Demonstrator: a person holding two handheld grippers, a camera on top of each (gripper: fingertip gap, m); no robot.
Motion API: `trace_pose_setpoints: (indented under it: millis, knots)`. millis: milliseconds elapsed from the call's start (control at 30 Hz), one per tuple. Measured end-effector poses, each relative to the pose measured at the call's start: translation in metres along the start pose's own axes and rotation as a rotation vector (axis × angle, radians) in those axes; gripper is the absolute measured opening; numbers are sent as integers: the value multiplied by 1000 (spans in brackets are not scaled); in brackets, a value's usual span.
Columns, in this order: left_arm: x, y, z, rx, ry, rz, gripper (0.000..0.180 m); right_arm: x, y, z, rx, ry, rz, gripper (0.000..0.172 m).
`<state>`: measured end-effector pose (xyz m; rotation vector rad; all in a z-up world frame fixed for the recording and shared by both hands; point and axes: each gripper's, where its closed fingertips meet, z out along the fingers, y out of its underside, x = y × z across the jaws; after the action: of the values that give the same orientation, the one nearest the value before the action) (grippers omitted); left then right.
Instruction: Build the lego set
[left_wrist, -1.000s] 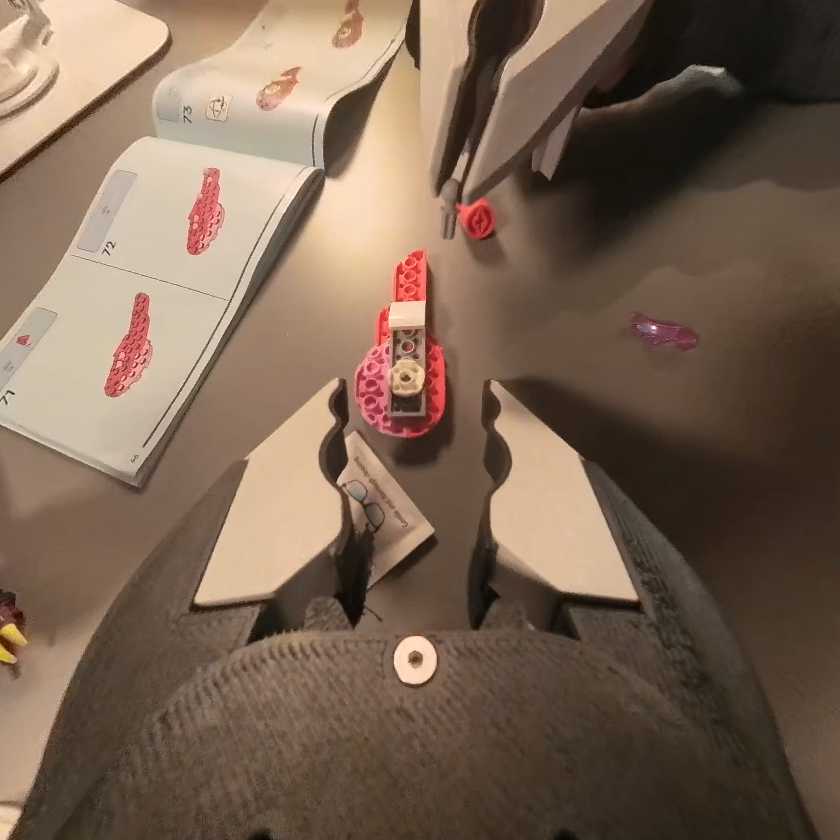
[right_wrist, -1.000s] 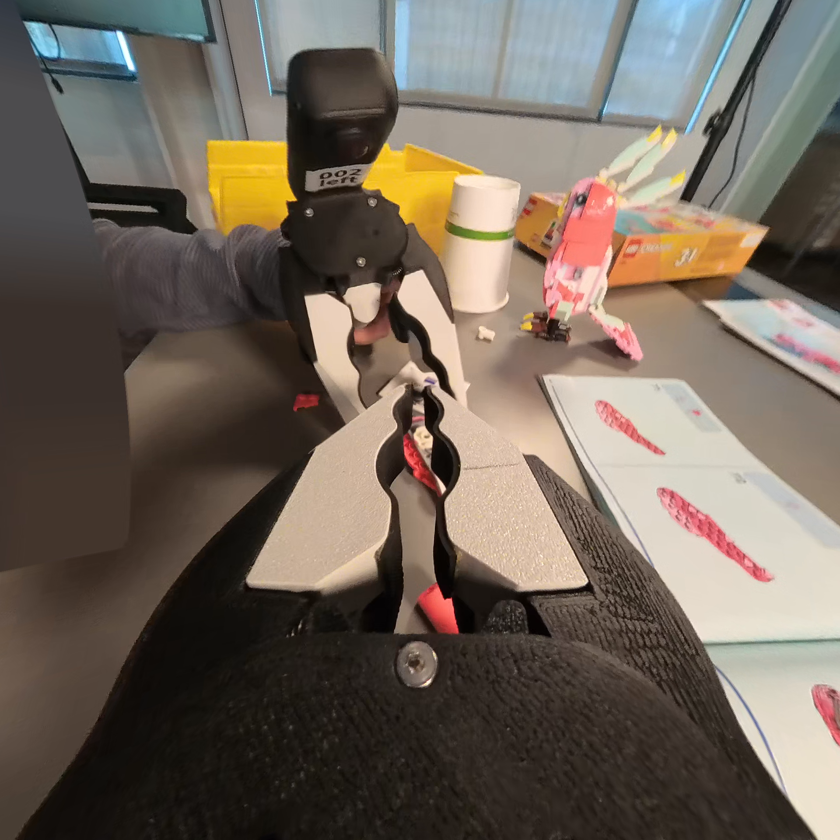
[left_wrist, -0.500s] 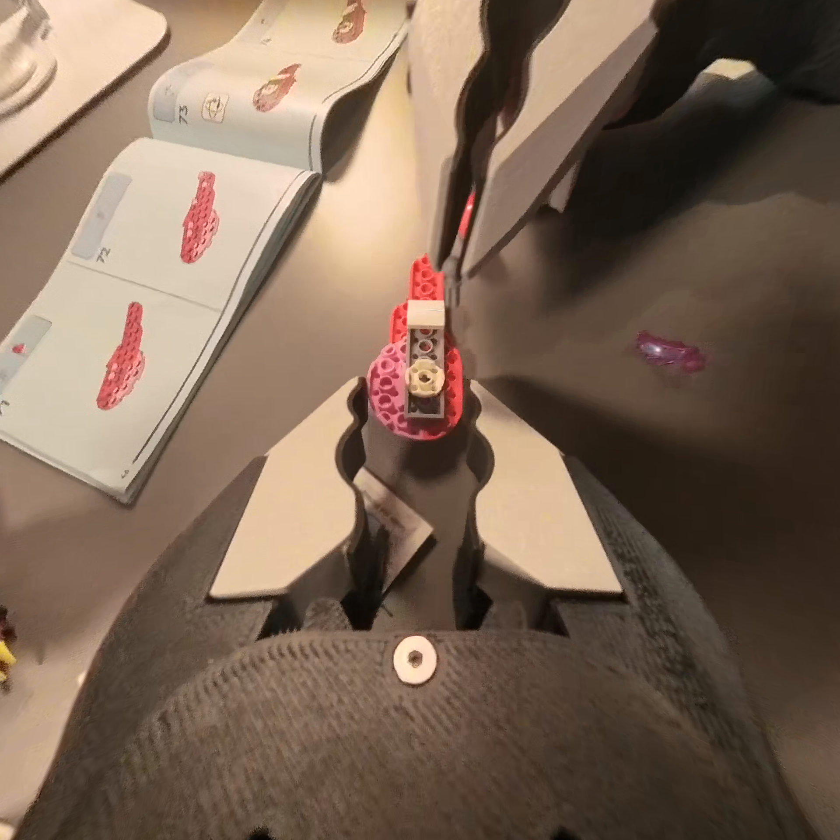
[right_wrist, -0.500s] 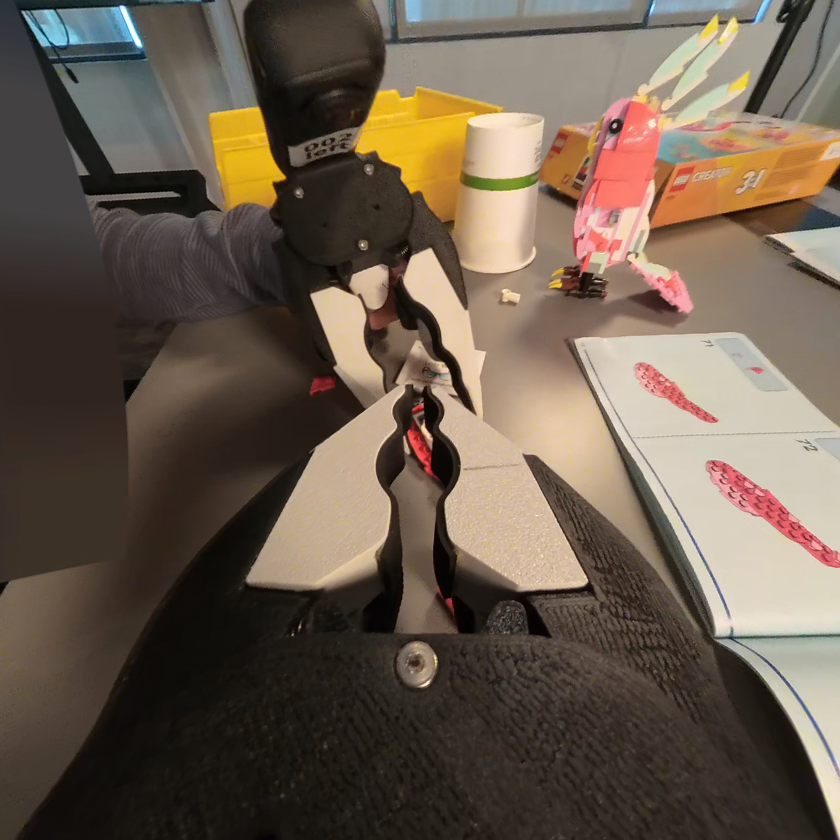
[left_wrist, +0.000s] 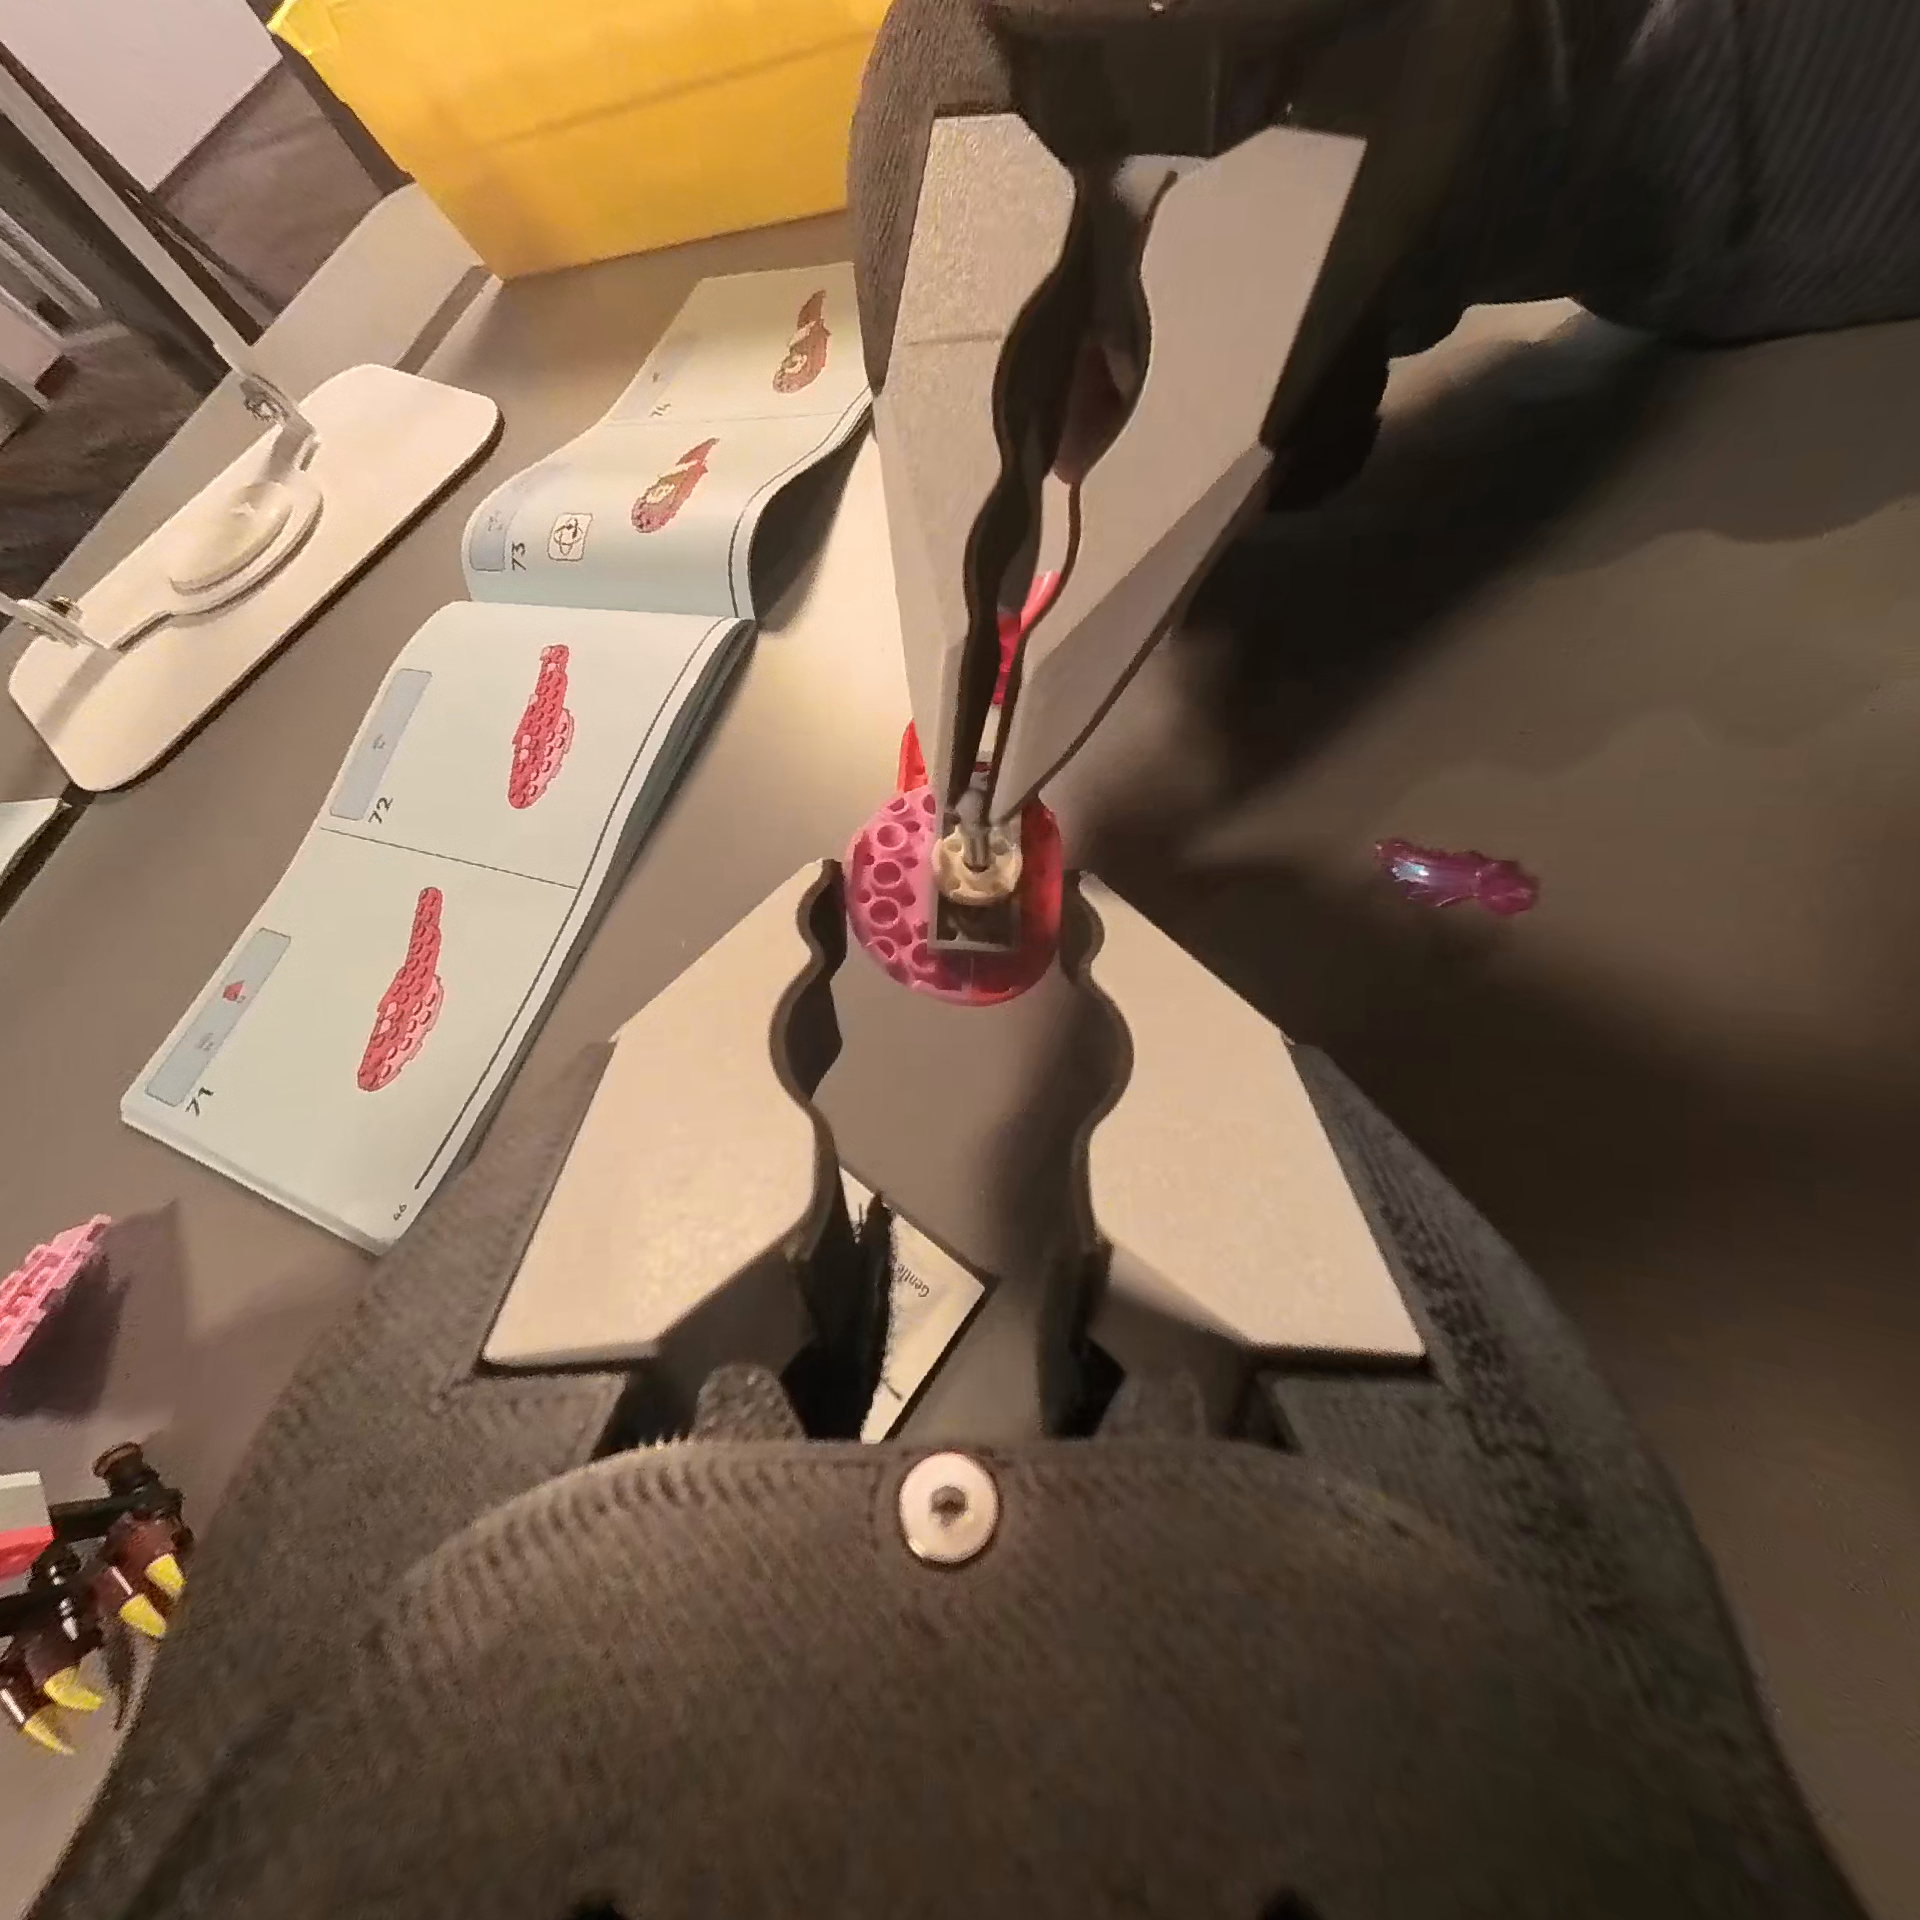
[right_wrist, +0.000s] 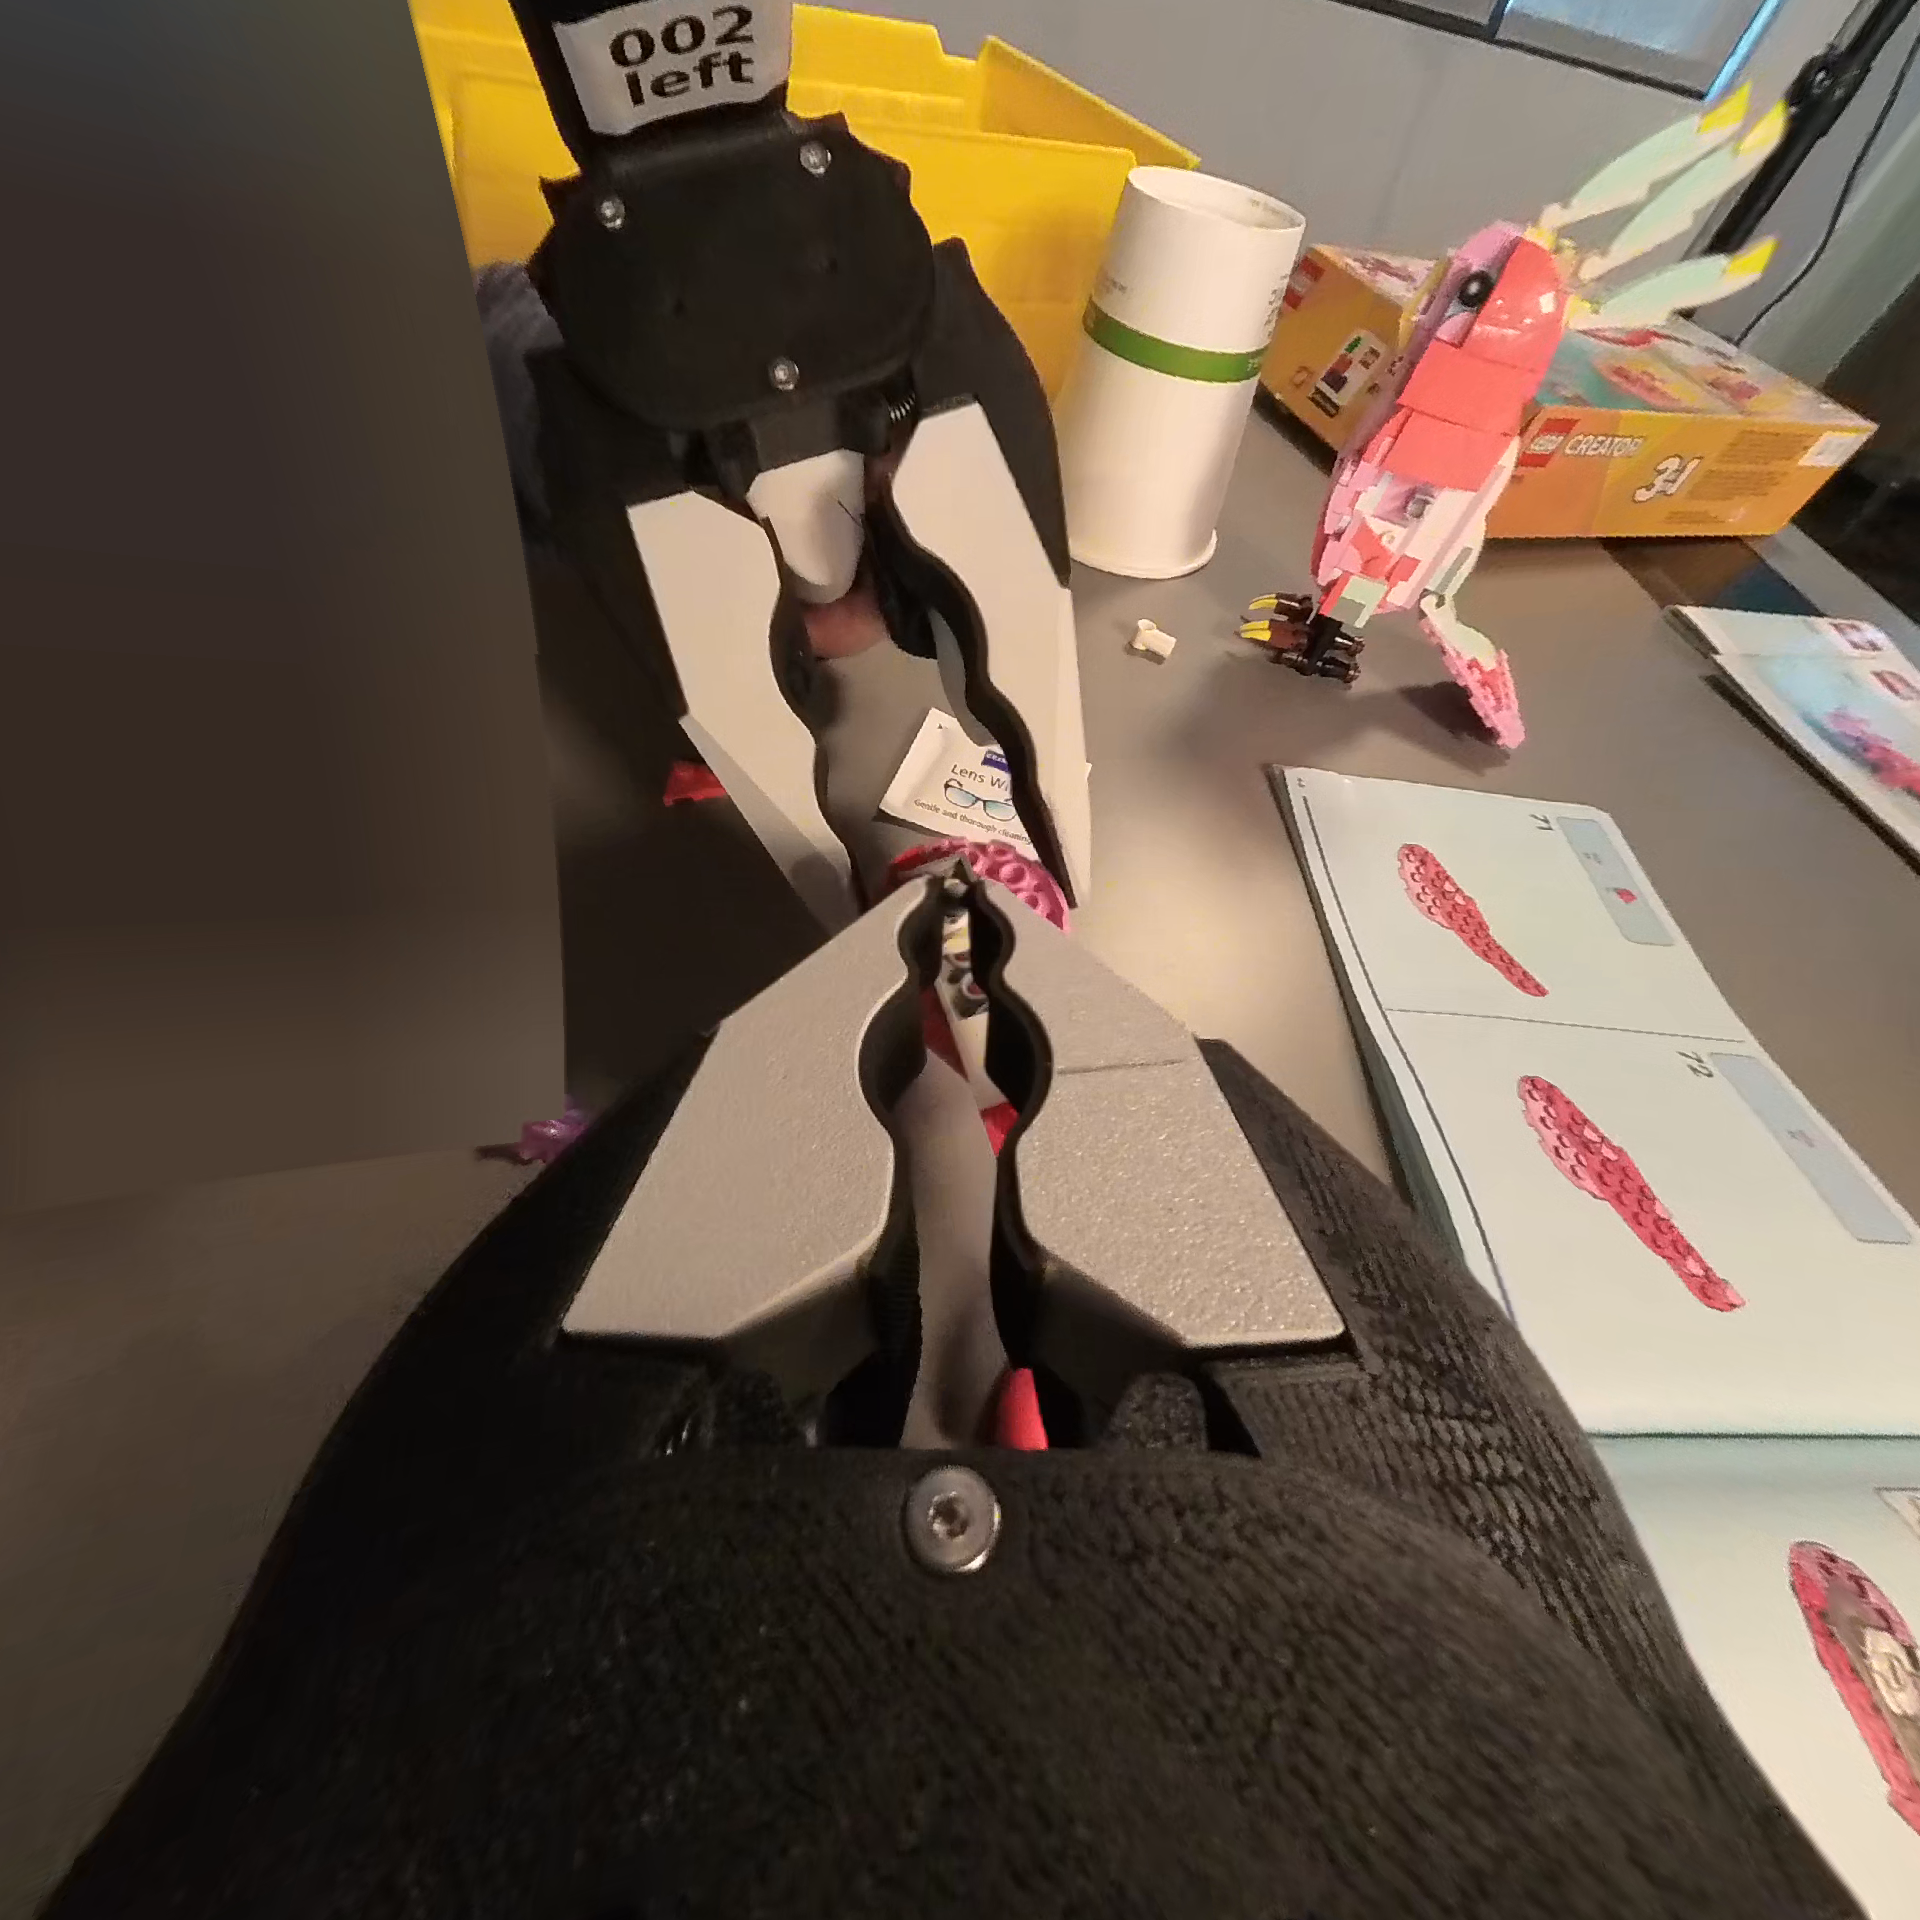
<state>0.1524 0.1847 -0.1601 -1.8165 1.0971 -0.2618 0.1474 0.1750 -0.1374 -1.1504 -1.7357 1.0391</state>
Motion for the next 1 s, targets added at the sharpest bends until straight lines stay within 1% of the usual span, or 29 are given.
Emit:
trace_pose_setpoints:
  millis: [333,567,800,1000]
  knots:
    - [-6,2,2,-19,-46,-43,40,5,3,2,-69,87,-95,2]
    - [-7,1,4,-25,-70,-36,40,6,3,4,-104,130,-160,2]
    - [-12,0,3,-15,-111,-17,40,9,2,5,-88,150,-143,2]
    - [-21,2,2,-16,-161,-27,40,18,2,8,-95,219,-125,2]
